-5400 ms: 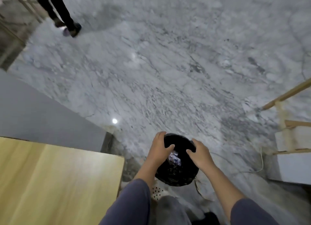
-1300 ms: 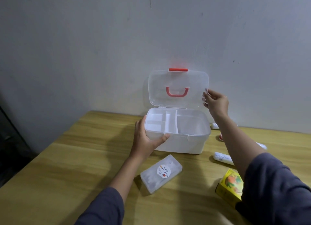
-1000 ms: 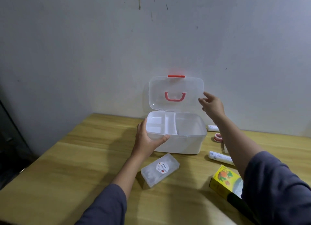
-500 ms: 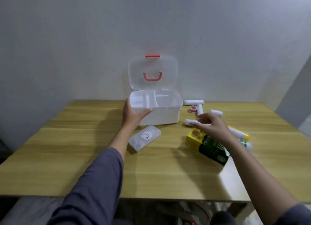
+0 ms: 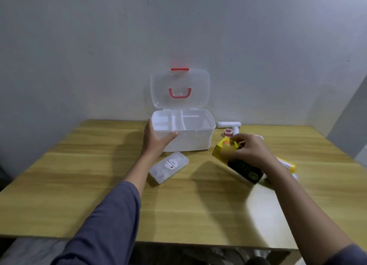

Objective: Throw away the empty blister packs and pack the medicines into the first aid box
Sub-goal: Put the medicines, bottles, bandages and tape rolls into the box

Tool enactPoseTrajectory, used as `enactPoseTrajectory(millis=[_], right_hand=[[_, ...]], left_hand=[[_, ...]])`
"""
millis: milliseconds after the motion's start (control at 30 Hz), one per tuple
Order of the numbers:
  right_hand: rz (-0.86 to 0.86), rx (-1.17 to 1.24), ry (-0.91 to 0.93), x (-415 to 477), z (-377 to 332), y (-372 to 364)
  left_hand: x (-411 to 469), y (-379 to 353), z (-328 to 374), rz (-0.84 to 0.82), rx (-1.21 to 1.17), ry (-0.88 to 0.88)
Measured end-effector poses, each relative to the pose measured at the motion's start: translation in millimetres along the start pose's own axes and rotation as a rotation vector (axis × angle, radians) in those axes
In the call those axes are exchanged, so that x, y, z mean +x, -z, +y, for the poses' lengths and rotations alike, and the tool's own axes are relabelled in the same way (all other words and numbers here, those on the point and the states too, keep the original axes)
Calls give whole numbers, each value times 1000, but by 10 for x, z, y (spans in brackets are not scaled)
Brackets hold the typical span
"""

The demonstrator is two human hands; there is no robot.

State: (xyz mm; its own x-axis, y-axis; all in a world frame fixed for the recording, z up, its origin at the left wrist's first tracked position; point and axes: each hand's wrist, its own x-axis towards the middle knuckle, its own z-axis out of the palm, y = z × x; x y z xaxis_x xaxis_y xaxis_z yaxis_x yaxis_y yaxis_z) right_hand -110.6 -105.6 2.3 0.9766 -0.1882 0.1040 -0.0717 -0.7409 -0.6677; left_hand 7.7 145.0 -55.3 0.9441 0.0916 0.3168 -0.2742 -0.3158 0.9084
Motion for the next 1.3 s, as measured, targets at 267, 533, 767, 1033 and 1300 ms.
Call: enactPoseTrajectory(millis=[267,533,767,1033,1300], right_hand=[[155,-81,292,950,-691,-42],[-104,-487,320,1525,-815,-288],[-311,-657,373,1686,-888,-267],[-117,-697,442,1612,-697,-169],[-161,-459,366,1555,-483,-13]], left_hand=[[14,-1,-27,20,-21,-36],[53,14,-88,-37,-30,-45],[88,12,-138,-61,-29,-25],[88,5,-145,-58,-9,-29],[87,-4,-145,-49,-6,-21]])
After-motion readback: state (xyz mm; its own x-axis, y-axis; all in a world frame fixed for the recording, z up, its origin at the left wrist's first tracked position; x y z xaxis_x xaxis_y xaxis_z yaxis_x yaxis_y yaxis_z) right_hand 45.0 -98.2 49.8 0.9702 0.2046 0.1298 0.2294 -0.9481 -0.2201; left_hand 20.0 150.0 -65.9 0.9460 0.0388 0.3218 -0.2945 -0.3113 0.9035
